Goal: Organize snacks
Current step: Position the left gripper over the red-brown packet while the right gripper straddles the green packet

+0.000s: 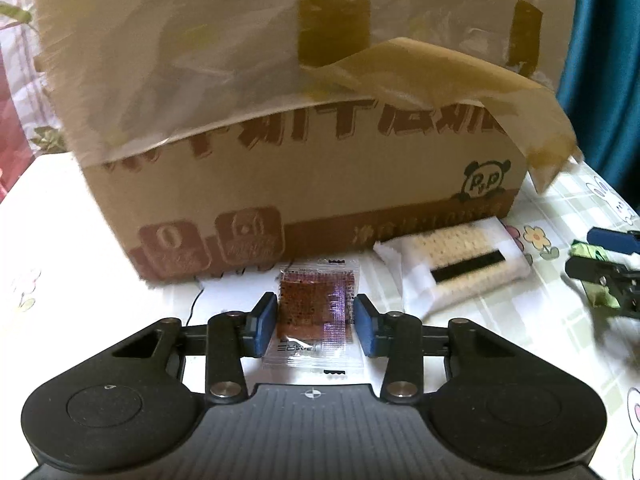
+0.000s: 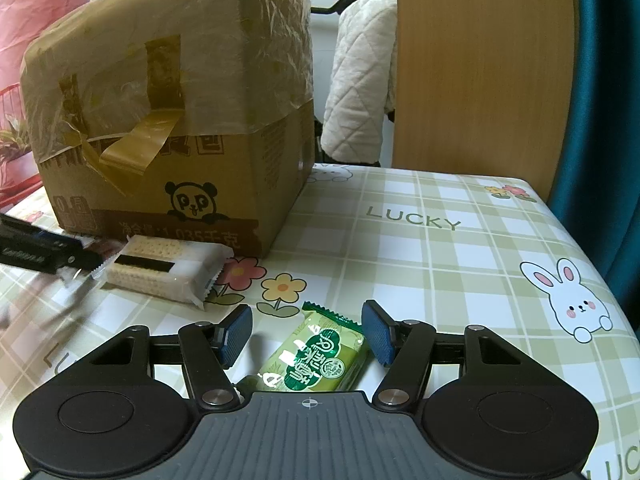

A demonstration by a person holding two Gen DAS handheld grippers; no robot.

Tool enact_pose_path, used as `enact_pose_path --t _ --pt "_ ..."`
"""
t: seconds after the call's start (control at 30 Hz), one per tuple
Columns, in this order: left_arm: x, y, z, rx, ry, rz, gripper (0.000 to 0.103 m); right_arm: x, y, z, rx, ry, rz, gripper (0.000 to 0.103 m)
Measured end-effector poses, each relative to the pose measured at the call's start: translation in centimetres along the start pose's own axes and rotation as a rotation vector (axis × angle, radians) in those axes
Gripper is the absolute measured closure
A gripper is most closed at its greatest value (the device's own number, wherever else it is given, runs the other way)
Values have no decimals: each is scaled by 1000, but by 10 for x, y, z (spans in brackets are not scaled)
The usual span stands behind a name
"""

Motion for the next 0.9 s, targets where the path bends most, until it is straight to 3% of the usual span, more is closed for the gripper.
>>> enact_pose_path --t 0.37,0.6,0.9 --pt "-20 0 -34 -26 -6 26 59 0 0 0 -1 2 -2 44" --pt "-9 -7 -35 -35 -16 35 57 -1 0 1 -5 18 -14 36" --pt "-28 7 -34 -37 -33 30 53 -13 -2 0 56 64 -41 33"
Point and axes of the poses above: each gripper's, at about its wrist camera, not at the fingertips, and x roughly the way its jaws point, y to its left, z to its top, the point moved 6 cm from there along x, roughly the way its jaws point, and after that the axes turned 6 degrees about -y, right-handed, at the moved point
